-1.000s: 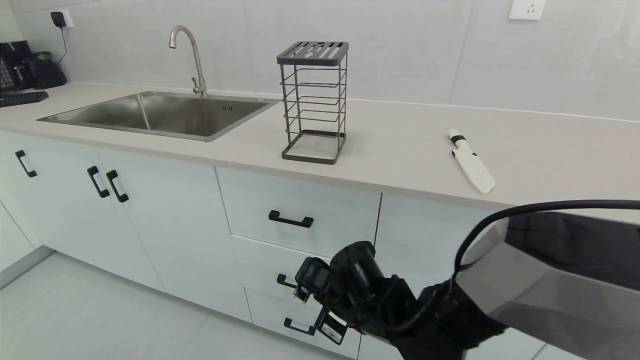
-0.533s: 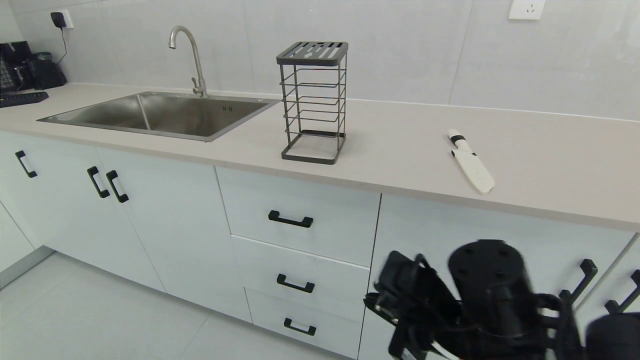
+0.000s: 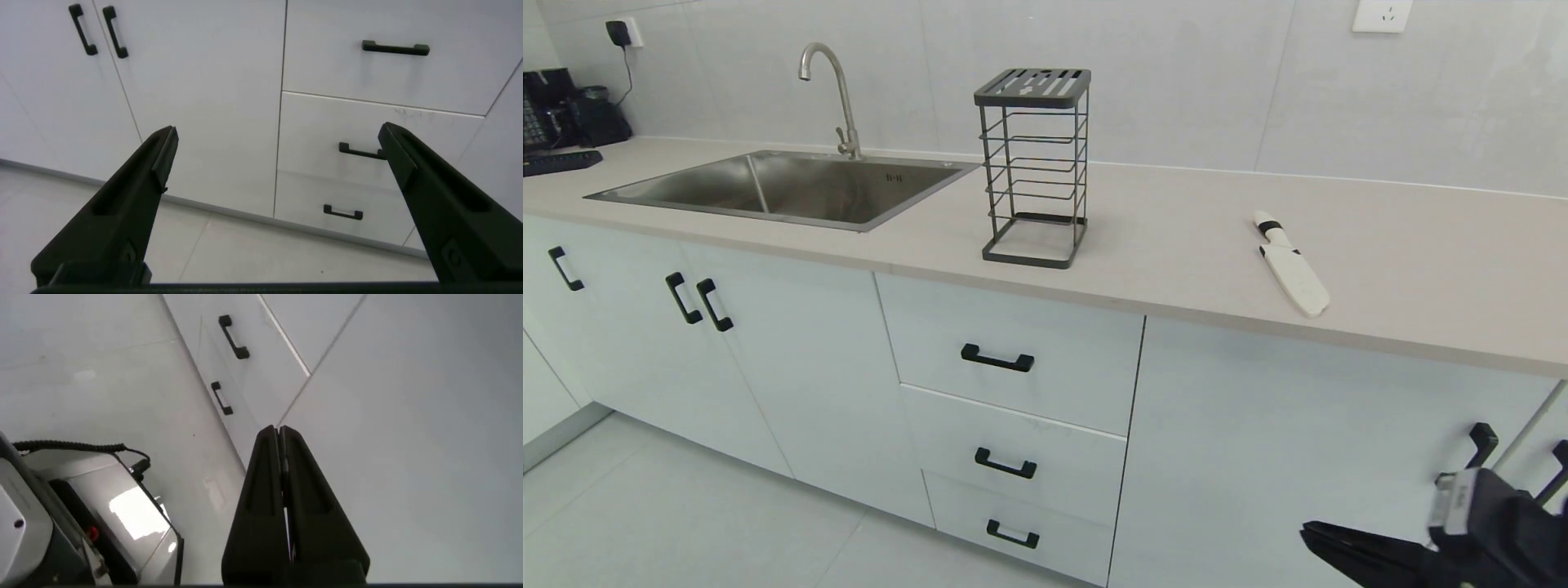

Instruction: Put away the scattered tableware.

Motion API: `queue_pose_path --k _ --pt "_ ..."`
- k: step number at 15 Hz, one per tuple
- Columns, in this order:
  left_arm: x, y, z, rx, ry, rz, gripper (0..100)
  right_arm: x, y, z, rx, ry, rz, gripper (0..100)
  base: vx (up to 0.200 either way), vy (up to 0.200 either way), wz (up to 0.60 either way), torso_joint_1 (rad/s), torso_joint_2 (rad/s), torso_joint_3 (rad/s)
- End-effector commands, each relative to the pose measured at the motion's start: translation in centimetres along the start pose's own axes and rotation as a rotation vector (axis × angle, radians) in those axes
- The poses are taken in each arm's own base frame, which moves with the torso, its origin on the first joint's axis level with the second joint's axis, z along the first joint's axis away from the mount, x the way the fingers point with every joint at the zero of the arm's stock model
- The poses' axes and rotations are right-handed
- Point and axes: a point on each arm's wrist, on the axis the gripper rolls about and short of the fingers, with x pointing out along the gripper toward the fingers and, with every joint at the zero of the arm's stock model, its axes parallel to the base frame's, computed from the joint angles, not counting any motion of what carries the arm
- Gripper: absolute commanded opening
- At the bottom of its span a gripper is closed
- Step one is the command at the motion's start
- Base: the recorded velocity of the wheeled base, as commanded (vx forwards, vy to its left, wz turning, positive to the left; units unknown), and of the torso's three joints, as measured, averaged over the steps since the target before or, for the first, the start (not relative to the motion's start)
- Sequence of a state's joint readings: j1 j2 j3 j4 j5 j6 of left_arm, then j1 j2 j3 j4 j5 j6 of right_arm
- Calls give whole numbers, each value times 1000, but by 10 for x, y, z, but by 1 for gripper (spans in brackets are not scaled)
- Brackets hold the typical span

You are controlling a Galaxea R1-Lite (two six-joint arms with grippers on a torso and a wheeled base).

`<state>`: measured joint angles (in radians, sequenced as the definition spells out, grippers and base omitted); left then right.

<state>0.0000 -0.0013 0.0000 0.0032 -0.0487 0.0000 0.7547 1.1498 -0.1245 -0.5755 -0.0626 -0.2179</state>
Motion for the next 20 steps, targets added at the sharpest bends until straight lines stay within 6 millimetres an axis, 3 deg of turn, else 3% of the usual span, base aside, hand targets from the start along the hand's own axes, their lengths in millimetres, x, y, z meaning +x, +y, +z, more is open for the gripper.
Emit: queue_pose_path --k 1,3,5,7,8,11,14,15,20 --pt "0 0 0 0 1 0 100 -60 -4 -36 50 -164 -183 0 0 0 0 0 0 0" --pt "0 0 0 0 1 0 100 -106 0 -47 -94 -374 -533 0 0 0 0 0 0 0" --pt "0 0 0 -2 1 0 100 -125 9 -49 -100 -428 -744 0 0 0 0 0 0 0" --pt "0 0 0 0 1 0 100 -136 21 -50 -73 -405 -834 0 0 0 0 0 0 0" --pt "0 0 0 0 1 0 100 -136 24 -52 -60 -398 -865 0 0 0 0 0 0 0" --pt "0 1 1 -63 -5 64 100 -114 29 -85 60 -318 -812 0 0 0 0 0 0 0" --pt "0 2 0 -64 -4 70 100 -113 29 -92 400 -384 -837 0 0 0 0 0 0 0" --pt "0 2 1 -66 -6 70 100 -111 30 -96 438 -353 -825 0 0 0 0 0 0 0" --pt "0 1 0 9 1 35 100 -110 31 -96 399 -342 -779 0 0 0 0 0 0 0"
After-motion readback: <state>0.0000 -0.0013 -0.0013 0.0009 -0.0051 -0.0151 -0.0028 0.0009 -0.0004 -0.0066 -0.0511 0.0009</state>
